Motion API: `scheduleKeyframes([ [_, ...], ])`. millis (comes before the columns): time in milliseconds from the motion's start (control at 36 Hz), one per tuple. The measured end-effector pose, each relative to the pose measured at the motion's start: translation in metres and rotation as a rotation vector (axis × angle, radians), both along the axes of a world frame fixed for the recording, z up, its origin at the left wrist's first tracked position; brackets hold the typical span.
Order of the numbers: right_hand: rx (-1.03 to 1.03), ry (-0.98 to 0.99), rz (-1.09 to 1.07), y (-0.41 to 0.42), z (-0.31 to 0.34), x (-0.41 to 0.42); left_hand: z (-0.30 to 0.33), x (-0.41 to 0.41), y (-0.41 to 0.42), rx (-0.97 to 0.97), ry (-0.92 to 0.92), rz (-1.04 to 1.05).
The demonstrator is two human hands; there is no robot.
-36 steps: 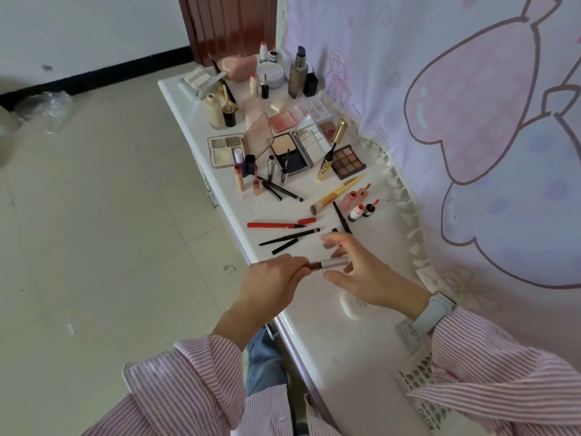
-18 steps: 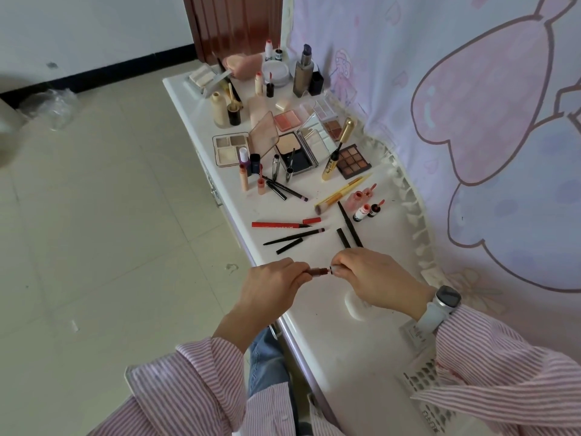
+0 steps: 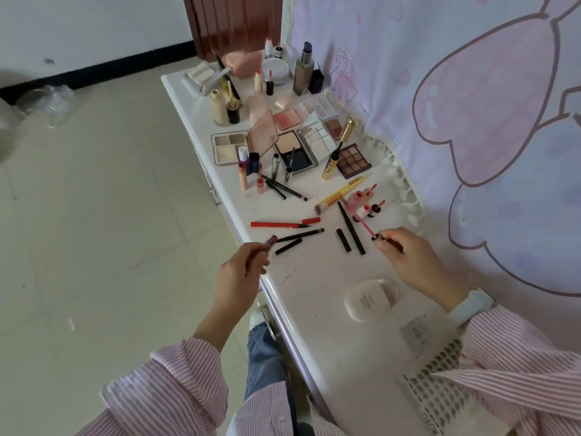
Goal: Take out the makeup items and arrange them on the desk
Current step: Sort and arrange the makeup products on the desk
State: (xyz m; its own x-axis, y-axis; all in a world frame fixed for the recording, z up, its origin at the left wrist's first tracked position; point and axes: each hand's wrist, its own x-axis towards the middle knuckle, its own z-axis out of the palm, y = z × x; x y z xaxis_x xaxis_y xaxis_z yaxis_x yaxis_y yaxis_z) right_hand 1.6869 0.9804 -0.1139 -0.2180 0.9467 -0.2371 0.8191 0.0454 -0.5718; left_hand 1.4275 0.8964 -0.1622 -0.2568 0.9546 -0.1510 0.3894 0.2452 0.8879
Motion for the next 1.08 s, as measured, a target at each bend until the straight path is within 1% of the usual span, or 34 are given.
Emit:
scheduleKeyframes([
  [56, -0.035, 0.113, -0.060, -0.004, -0.005, -0.011, 0.000, 0.005, 0.002, -0.010, -0.143, 0.097],
  [139, -0.041, 0.193, -0.136, -0.007, -0.019, -0.026, 0.002, 0.014, 0.006, 0.013, -0.265, 0.197],
  [222, -0.050, 0.262, -0.203, -0.007, -0.033, -0.040, 0.008, 0.027, 0.009, 0.061, -0.354, 0.251],
  [278, -0.033, 0.251, -0.213, -0.005, -0.043, -0.045, 0.010, 0.037, 0.011, 0.072, -0.388, 0.275],
  [389, 0.078, 0.061, -0.133, -0.001, -0.058, -0.045, 0.005, 0.057, 0.018, 0.052, -0.353, 0.259],
  [472, 0.129, -0.015, -0.095, 0.002, -0.066, -0.040, 0.002, 0.070, 0.025, 0.016, -0.376, 0.247],
  [750, 0.179, -0.003, -0.083, 0.011, -0.073, -0.036, 0.000, 0.089, 0.051, 0.065, -0.287, 0.154],
  [1083, 0.180, 0.047, -0.101, 0.014, -0.078, -0.035, -0.006, 0.096, 0.067, 0.181, -0.035, 0.013],
])
